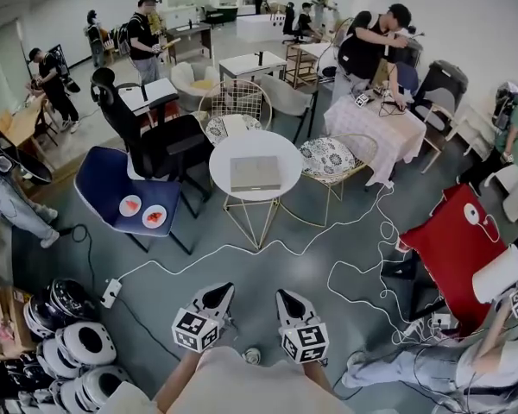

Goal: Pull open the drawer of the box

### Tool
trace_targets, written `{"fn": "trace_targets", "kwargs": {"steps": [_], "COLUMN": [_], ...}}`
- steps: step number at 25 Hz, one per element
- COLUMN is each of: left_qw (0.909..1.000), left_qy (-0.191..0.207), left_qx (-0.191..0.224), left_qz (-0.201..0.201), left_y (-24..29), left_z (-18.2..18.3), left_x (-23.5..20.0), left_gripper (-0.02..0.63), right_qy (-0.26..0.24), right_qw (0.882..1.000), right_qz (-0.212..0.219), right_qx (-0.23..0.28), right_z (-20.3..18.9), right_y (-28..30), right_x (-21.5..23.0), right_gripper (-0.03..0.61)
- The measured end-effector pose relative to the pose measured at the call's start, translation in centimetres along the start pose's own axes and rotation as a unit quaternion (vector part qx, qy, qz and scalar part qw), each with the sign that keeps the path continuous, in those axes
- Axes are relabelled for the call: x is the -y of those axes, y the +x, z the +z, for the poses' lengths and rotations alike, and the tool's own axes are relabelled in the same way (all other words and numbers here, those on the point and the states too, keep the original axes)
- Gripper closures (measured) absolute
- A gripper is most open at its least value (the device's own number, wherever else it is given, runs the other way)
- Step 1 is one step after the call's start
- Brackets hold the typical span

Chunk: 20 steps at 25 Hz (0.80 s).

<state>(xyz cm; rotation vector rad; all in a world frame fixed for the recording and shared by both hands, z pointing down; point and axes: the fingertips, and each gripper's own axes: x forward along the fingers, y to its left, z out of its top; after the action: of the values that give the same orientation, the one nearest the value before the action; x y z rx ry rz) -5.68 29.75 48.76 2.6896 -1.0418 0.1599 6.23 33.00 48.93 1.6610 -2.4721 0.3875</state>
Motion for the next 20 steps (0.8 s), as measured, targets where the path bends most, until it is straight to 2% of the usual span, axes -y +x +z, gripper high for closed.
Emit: {"fn": "trace_targets", "kwargs": {"steps": [12,20], "left_qw": [0.9999,0.9997], "left_qy": [-0.011,-0.021], "left_qx": [0.000,-0.001], "left_qz": [0.001,-0.015], "left_y": [4.2,10.1], "left_z": [-0.3,1.6], "left_x": [-4.7,-11.9], "left_gripper": [0.601,0.602], "right_qy": [0.004,0.002], "right_qw": [1.000,1.000], "right_qz": [0.000,-0.011], "right_qx": [-0.007,-0.020], "right_z": [0.1,2.3], "right_y": [5.3,14.1], "right_x": [2.3,4.8], "right_gripper": [0.561,0.563]}}
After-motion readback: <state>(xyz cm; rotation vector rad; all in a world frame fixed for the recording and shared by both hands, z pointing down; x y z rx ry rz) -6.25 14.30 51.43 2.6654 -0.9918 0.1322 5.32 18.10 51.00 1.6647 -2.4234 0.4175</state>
